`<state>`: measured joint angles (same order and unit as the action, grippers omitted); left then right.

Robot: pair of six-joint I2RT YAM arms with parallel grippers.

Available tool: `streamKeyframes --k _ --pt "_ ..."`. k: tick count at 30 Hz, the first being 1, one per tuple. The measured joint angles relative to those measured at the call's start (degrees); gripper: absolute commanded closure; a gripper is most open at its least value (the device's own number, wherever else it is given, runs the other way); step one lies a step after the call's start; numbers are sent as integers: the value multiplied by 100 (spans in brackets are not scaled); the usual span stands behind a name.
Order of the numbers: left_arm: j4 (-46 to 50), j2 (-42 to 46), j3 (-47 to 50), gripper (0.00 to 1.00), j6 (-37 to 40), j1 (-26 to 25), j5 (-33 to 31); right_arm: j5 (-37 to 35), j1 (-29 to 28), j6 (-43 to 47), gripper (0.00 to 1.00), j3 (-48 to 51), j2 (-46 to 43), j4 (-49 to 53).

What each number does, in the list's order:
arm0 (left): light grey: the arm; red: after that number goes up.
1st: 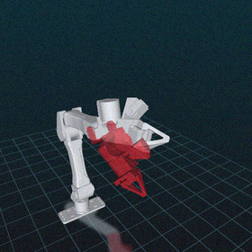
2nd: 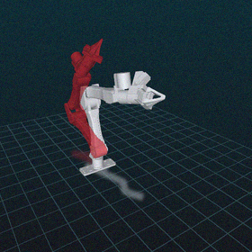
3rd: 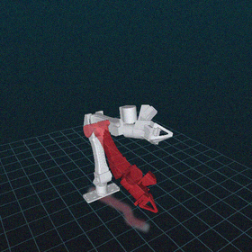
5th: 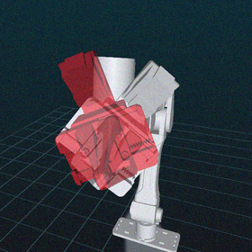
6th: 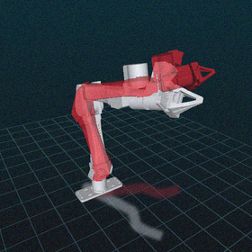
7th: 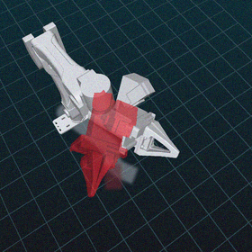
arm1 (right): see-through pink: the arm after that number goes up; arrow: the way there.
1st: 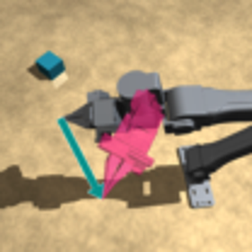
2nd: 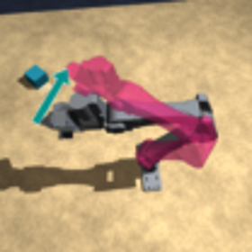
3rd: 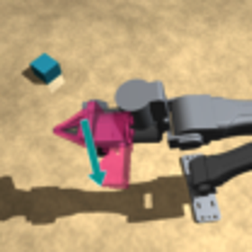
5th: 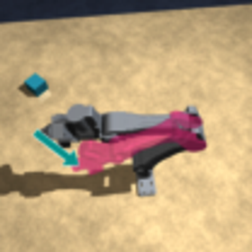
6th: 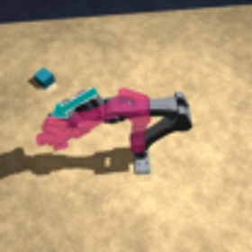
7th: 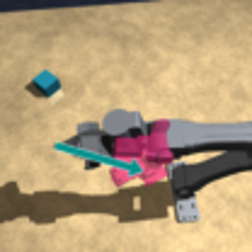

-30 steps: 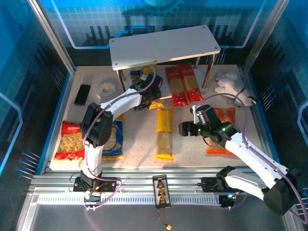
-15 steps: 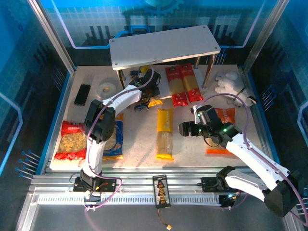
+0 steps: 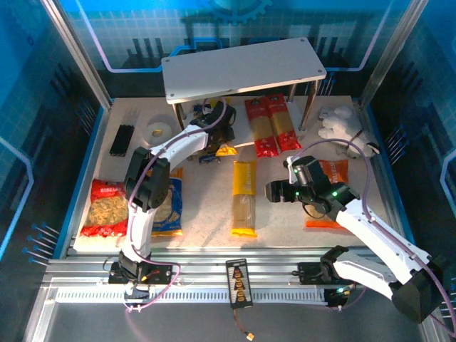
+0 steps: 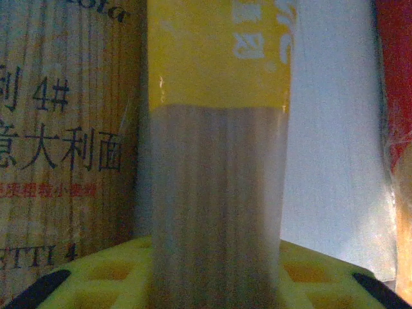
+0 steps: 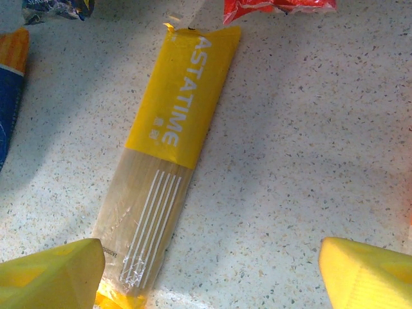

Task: Place and organize the pasta boxes and bags onto the shelf

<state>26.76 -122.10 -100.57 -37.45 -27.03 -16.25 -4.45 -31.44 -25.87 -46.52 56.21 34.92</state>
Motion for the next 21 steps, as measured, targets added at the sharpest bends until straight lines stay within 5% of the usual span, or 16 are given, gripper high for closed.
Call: streamKeyframes --k 4,11,13,21 --pt "-37 0 2 40 -13 2 22 -2 0 -2 13 0 0 4" --pt "-299 28 166 30 -20 2 166 -2 0 -2 13 0 -57 15" --pt "-424 92 262 10 -48 4 240 -2 0 -4 13 0 -61 20" --pt "-966 417 796 9 -142 20 481 0 0 -9 13 0 -72 20"
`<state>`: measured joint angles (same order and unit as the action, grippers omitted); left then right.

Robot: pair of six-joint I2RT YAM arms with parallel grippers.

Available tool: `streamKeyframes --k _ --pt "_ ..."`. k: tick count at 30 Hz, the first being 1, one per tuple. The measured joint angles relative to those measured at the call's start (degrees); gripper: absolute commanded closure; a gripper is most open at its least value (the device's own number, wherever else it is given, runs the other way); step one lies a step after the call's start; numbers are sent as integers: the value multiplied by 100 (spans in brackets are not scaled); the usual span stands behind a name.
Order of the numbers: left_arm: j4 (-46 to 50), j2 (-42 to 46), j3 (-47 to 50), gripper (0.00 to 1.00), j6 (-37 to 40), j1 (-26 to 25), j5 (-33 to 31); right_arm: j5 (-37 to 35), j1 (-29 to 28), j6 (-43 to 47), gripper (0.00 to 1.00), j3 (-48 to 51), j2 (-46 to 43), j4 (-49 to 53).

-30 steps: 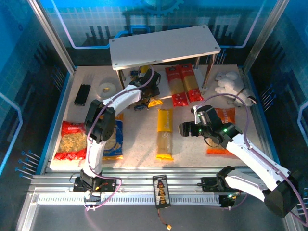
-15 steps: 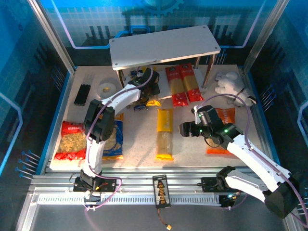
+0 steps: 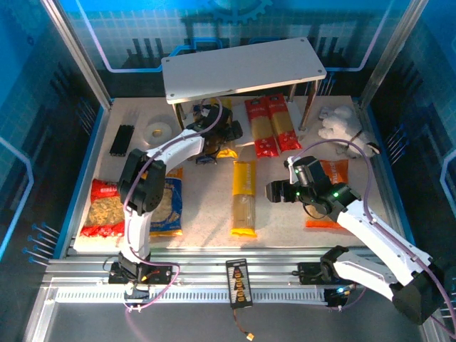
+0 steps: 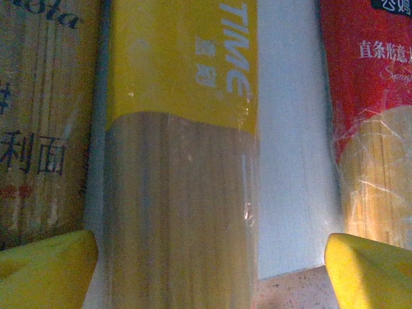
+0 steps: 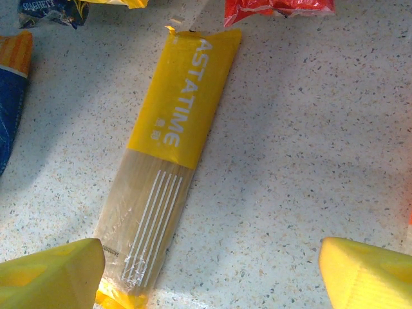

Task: Place and organize the pasta boxes and bags onto the shelf

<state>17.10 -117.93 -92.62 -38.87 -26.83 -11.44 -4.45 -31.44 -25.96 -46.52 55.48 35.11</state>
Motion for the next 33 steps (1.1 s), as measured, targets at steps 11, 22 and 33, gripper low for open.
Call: streamKeyframes --k 11,22,33 --pt "-341 448 595 11 -17 2 166 2 0 -20 13 0 -9 0" --pt "-409 1095 787 22 398 -306 116 20 -72 -127 13 0 155 -4" --pt "-743 3185 3062 15 778 -1327 -420 -87 -839 -734 12 114 761 -326"
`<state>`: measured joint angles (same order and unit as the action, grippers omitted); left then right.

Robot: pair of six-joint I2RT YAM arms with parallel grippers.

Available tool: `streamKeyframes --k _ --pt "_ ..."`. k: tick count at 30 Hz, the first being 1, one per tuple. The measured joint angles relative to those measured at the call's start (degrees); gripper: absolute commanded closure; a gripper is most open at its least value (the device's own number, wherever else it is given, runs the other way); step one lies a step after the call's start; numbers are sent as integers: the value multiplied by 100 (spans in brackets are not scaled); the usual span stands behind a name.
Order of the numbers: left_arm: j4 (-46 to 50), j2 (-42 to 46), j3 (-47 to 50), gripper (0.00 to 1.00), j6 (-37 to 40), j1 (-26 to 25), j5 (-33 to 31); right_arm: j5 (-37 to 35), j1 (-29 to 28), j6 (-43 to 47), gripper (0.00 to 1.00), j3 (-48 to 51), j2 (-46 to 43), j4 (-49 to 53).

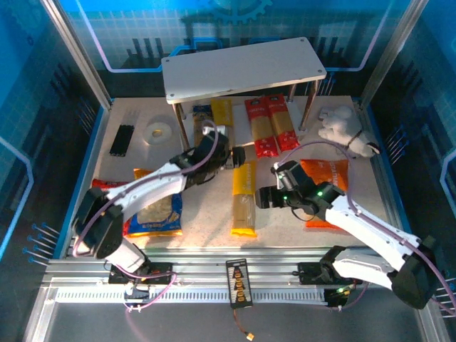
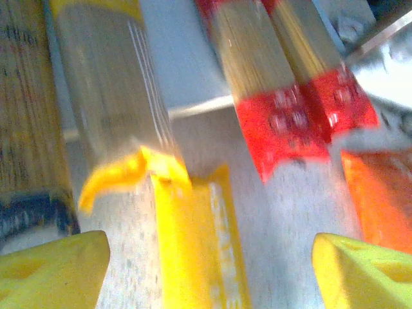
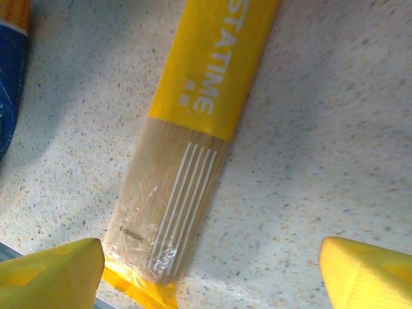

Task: Place and organize the pasta boxes and bags onto the shelf

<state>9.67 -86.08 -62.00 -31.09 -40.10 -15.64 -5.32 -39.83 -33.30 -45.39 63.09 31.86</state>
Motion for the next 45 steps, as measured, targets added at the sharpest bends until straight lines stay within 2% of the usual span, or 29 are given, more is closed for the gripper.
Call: streamKeyframes --k 9,12,14,21,26,45 --pt "367 2140 1834 14 -201 -699 -391 -66 -481 -706 6 146 1434 -708" --pt "608 2868 2249 13 -378 -782 -518 -92 -588 -820 5 101 1751 -861" --pt "739 3270 2479 12 -503 -791 -592 -136 -623 -859 1 2 1934 -918" --pt "1397 4354 2848 9 -769 -793 -861 -313 -640 -986 0 -376 2557 -1161" --pt "1596 4631 2848 8 -787 -793 -966 -352 -693 -1091 0 -553 2999 -1202" --pt "1705 4636 2946 7 -796 -793 -968 -632 -879 -1298 0 -1268 3759 -861"
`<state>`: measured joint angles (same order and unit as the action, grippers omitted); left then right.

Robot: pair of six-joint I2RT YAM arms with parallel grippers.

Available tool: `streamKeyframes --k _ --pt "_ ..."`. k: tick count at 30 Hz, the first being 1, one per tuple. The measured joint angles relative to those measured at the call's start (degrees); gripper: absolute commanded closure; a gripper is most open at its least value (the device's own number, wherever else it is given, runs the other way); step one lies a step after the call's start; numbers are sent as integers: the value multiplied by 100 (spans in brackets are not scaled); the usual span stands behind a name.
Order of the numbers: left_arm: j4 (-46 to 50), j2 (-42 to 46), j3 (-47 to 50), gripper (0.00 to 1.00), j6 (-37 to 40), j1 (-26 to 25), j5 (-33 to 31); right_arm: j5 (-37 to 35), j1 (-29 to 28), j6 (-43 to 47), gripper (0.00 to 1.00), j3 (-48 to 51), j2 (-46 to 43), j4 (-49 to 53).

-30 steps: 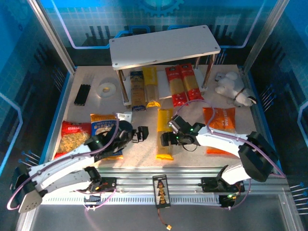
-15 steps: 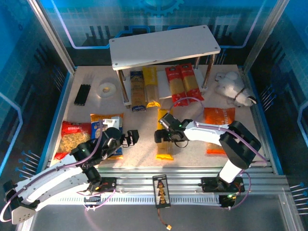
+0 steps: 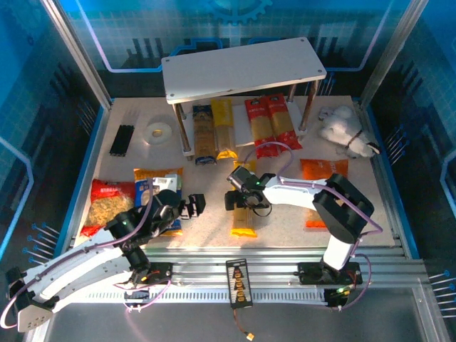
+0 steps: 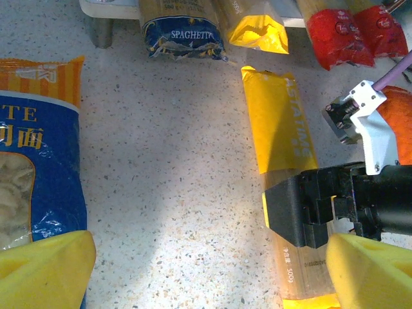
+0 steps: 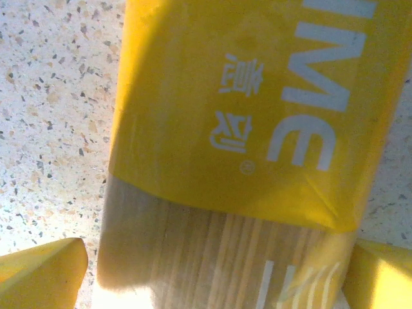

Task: Place and organize the pasta boxes and bags onto the shelf

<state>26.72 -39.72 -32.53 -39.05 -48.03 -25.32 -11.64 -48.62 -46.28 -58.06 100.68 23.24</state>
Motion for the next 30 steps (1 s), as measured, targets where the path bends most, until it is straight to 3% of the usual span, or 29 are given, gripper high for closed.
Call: streamKeyframes --k 9,17,20,30 --pt "-2 0 9 6 -2 0 -2 -197 -125 391 6 -382 326 549" --pt "-2 -2 9 6 0 0 -9 -297 -131 586 27 -184 166 511" --pt "-13 -28 9 6 0 0 -42 -269 -131 586 36 15 -11 457" --pt "-173 -855 -142 6 -4 0 -44 35 -131 625 86 437 -761 831"
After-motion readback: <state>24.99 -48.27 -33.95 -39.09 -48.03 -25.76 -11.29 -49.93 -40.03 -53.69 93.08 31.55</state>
